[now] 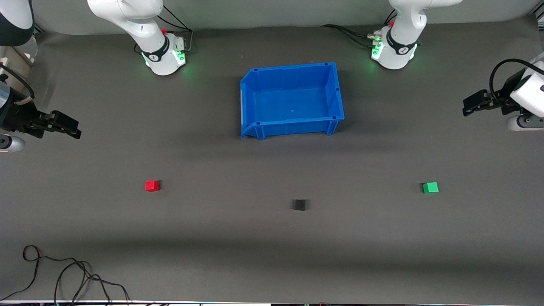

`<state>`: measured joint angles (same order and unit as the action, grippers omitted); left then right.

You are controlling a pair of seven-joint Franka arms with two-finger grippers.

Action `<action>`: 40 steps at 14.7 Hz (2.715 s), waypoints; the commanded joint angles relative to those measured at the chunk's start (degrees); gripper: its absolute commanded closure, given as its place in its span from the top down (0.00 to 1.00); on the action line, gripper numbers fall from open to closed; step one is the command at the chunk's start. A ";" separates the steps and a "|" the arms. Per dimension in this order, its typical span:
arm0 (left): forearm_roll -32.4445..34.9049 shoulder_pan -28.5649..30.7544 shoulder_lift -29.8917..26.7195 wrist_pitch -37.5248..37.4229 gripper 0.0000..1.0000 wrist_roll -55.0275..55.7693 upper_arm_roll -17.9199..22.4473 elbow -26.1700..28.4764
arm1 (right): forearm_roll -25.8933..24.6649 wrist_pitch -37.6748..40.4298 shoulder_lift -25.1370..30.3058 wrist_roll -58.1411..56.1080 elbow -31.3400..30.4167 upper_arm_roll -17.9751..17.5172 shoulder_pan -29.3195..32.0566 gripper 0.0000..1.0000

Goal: Attach green and red cubes to black cube

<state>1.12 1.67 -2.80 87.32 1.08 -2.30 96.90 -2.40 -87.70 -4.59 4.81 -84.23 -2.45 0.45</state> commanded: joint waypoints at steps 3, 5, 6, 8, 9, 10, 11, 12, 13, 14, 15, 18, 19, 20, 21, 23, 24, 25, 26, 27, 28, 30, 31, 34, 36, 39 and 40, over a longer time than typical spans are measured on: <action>-0.33 1.66 1.92 -2.69 1.00 0.86 0.72 -1.19 | -0.85 0.95 -0.77 1.16 1.61 -0.10 -0.28 1.00; -0.33 2.81 2.36 -3.30 1.00 0.86 0.72 -0.92 | -0.76 0.95 -0.86 1.34 1.61 -0.10 -0.27 1.00; -0.33 3.24 2.36 -3.39 1.00 0.77 0.64 -0.57 | -0.76 0.95 -0.86 1.16 1.52 -0.02 -0.28 1.00; -0.33 3.86 2.63 -3.13 1.00 0.95 0.81 -0.48 | -0.85 0.95 -1.38 0.90 1.08 -0.02 -0.28 1.00; -0.33 5.34 2.98 -2.43 1.00 1.21 0.81 -0.57 | -0.85 0.95 -1.65 0.90 0.91 -0.02 -0.19 1.00; -0.42 7.10 4.37 -1.90 1.00 2.69 0.72 -0.92 | -0.85 0.95 -2.43 0.90 0.91 -0.02 -0.27 1.00; -0.42 8.94 5.69 -0.94 1.00 5.84 0.72 -1.18 | -0.77 0.95 -2.88 0.90 0.82 -0.02 -0.36 1.00; 0.02 9.83 6.40 -1.02 0.99 7.70 0.72 -0.40 | -0.76 0.86 -3.93 0.90 0.90 -0.02 -0.54 1.00; 0.11 10.54 7.02 0.38 0.94 9.02 0.72 1.78 | -0.59 0.60 -5.07 0.81 0.82 -0.10 -0.36 1.00; 0.28 11.24 7.98 2.13 0.94 9.38 0.81 1.80 | 0.02 0.25 -6.56 0.81 0.73 -0.10 -0.28 1.00; 0.20 11.51 8.69 3.98 0.94 10.60 0.81 1.80 | 0.20 -0.01 -8.23 0.81 0.73 -0.10 -0.19 1.00; 0.90 11.77 12.28 9.78 0.99 21.83 0.81 1.98 | 0.90 -3.95 -11.05 -1.64 -1.28 0.07 -0.27 1.00; 0.90 12.12 13.69 10.14 0.99 25.43 0.81 1.98 | 0.91 -6.84 -11.14 -1.56 -3.47 0.07 -0.36 1.00; 0.90 13.43 14.83 11.28 0.99 27.82 0.81 2.06 | 0.82 -10.70 -11.14 -1.48 -6.53 0.16 -0.36 1.00; 0.90 13.62 15.63 13.38 1.00 28.80 0.81 2.41 | 0.90 -14.22 -11.14 -1.30 -9.26 0.07 -0.36 1.00; 0.11 13.36 17.04 18.29 1.00 35.44 0.72 4.60 | 0.82 -20.20 -12.01 -1.30 -13.23 0.25 -0.28 1.00; 0.20 12.75 18.09 21.36 1.00 42.36 0.64 5.75 | 0.90 -22.58 -12.80 -1.21 -14.46 0.34 -0.01 1.00; 0.20 12.05 19.23 24.18 1.00 48.09 0.37 6.63 | 0.91 -25.13 -14.12 -1.21 -15.43 0.34 -0.01 1.00; 0.11 10.73 21.07 26.21 1.00 53.62 0.37 6.64 | 0.91 -27.94 -15.18 -1.21 -16.57 0.34 -0.01 1.00; -0.24 10.37 23.52 28.49 1.00 60.82 0.28 6.72 | 0.91 -31.01 -16.06 -1.04 -18.15 0.34 -0.01 1.00; -0.76 10.19 26.24 31.47 0.98 68.89 0.28 7.07 | 0.82 -34.00 -16.76 -1.03 -19.65 0.34 -0.01 1.00; -0.68 8.62 30.47 35.53 0.99 75.64 0.28 7.60 | 0.82 -40.24 -17.73 -1.03 -23.25 0.34 -0.19 1.00; -1.38 8.44 31.62 37.37 1.00 76.52 0.28 7.34 | 0.90 -42.97 -18.43 -0.95 -24.66 0.34 -0.27 1.00; -1.82 8.17 34.52 43.17 1.00 85.30 0.20 6.63 | 0.82 -49.31 -21.33 -0.95 -26.60 0.34 -0.28 1.00; -1.91 6.95 35.41 44.86 0.99 86.63 0.20 6.64 | 0.82 -51.60 -23.18 -0.95 -26.78 0.34 -0.36 1.00; -1.91 6.24 36.72 47.31 0.97 89.88 0.20 6.55 | 0.82 -53.53 -25.11 -0.95 -26.78 0.34 -0.36 1.00; -1.82 5.72 37.60 47.76 0.93 89.98 0.20 6.55 | 0.82 -54.50 -25.47 -0.95 -27.04 0.34 -0.54 1.00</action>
<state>-0.29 8.98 33.02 133.82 88.79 -2.69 104.35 -2.21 -139.98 -29.29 4.33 -111.00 -2.39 0.51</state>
